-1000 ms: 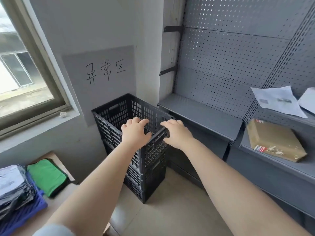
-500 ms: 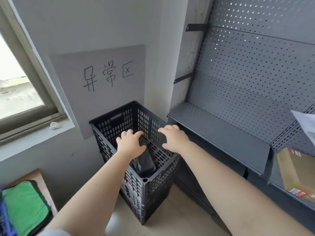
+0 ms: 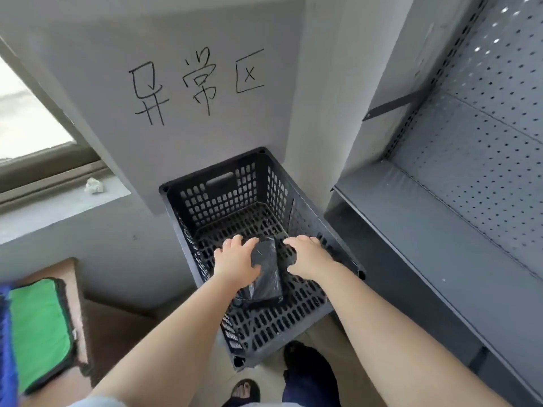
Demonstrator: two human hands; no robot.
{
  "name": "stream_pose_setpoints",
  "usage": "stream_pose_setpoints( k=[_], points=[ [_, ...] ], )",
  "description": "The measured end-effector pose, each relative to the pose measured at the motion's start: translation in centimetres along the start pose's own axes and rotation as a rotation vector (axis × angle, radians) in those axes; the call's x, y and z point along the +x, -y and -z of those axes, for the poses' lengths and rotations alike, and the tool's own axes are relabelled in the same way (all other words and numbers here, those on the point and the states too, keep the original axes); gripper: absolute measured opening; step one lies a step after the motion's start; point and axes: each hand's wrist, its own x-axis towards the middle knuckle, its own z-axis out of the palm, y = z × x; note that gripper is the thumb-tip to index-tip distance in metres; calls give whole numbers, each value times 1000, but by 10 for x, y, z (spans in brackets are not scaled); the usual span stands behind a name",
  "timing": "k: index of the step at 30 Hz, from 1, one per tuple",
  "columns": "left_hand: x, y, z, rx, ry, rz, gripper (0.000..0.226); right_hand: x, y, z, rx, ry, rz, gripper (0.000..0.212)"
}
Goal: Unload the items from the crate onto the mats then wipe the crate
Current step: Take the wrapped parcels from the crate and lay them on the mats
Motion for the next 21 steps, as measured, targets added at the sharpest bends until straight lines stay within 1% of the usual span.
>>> stream_pose_setpoints(
  k=[3,5,8,10,13,16,17,19,21],
  points=[
    [15,1,-13,-16,41,132,76,31,-9,0,-10,96,90,72],
    [22,-7,-24,-109,89,231,82,46,-18,1,-59,172,171,74],
    [36,-24,-41,-488,137,439,85,72,-29,0,-94,219,287,73],
    [45,-28,-53,-691,133,562,83,88,-29,-7,-27,224,268,70],
    [51,-30,-68,-878,142,724,81,109,-23,-25,223,326,78,63],
    [55,-28,-78,-1002,161,822,77,124,-18,-50,555,433,-142,58],
    [58,-25,-83,-1048,165,843,76,129,-17,-59,656,445,-210,57],
    [66,-17,-93,-1144,163,887,70,139,-16,-73,811,420,-351,57],
    [76,-10,-101,-1215,165,920,62,151,-19,-83,886,371,-498,59]
  ],
)
